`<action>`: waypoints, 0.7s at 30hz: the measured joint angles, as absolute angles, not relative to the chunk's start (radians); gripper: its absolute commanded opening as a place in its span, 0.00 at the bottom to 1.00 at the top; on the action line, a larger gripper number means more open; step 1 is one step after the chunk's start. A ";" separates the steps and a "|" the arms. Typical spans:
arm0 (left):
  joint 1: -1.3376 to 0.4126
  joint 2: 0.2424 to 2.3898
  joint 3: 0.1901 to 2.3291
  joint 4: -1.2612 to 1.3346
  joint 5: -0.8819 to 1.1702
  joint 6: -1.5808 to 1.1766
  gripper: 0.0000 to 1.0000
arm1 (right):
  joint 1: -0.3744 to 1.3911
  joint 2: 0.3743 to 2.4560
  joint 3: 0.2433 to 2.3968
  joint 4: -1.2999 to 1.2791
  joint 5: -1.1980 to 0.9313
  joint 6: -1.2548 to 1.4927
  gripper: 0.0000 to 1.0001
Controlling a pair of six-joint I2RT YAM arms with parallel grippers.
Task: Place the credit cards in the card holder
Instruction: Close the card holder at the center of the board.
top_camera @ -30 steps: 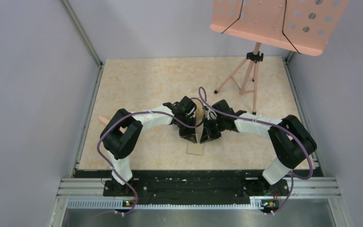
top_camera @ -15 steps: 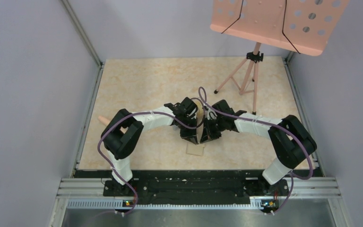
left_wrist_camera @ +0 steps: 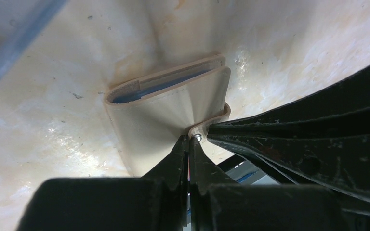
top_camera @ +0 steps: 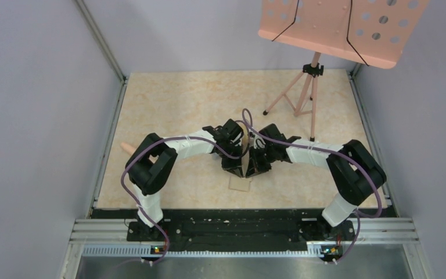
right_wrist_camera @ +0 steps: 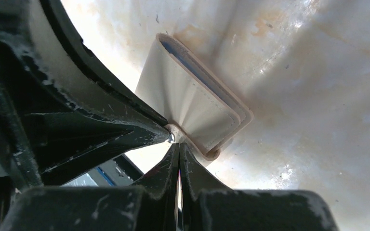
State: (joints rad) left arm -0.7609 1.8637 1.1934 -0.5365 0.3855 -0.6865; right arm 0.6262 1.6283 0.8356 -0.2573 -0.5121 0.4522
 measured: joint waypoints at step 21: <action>-0.768 1.937 1.288 -0.647 0.369 -0.682 0.00 | 0.638 1.697 0.901 -0.339 -0.491 0.442 0.00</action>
State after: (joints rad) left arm -0.7677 1.9366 1.2881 -0.6468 0.3687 -0.6823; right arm 0.6376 1.6974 0.9012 -0.3386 -0.4911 0.4419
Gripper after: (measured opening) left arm 0.009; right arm 0.003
